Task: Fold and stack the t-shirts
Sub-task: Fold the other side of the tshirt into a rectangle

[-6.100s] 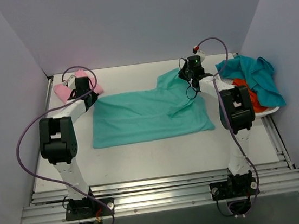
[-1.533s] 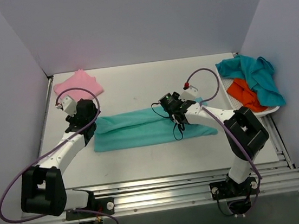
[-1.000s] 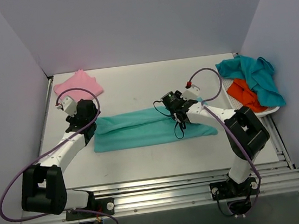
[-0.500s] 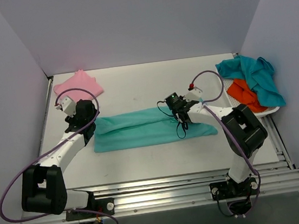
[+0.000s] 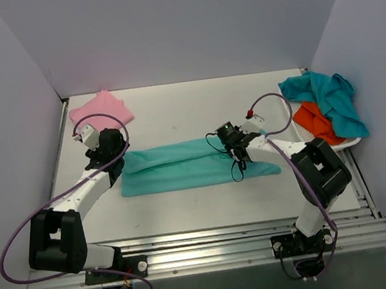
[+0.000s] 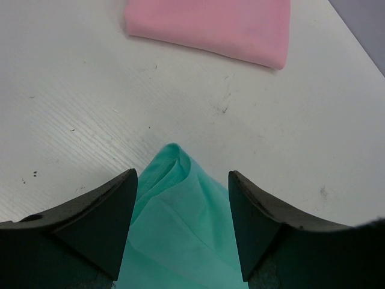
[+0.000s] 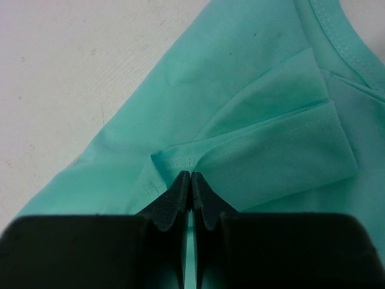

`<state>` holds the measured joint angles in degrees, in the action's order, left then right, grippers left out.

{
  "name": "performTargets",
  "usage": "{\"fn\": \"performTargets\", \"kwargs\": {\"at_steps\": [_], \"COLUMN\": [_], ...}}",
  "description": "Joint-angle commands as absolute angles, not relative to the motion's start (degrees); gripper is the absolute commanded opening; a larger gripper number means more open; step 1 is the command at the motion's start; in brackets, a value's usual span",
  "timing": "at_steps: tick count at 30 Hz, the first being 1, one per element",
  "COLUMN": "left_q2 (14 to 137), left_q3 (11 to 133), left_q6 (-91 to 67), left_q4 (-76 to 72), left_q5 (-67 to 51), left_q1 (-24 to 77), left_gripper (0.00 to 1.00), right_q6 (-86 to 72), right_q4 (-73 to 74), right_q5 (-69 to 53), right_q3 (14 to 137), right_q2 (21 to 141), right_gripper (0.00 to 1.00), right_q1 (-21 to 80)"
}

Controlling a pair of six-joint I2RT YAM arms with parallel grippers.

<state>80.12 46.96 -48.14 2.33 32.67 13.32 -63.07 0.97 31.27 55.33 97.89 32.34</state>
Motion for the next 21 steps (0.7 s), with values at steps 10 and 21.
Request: {"fn": "performTargets", "kwargs": {"at_steps": [10, 21], "left_q2": [79.2, 78.0], "left_q3": [46.8, 46.2], "left_q6": [-47.6, -47.6], "left_q4": [-1.3, -1.1], "left_q5": [31.4, 31.7], "left_q1": [13.0, 12.9], "left_gripper": [0.70, 0.70], "right_q6": [-65.4, -69.2], "right_q4": [5.9, 7.3], "right_q5": [35.3, 35.2], "right_q3": [50.9, 47.4], "right_q2": [86.7, 84.7], "right_gripper": [0.00, 0.00], "right_q1": [34.0, 39.0]}}
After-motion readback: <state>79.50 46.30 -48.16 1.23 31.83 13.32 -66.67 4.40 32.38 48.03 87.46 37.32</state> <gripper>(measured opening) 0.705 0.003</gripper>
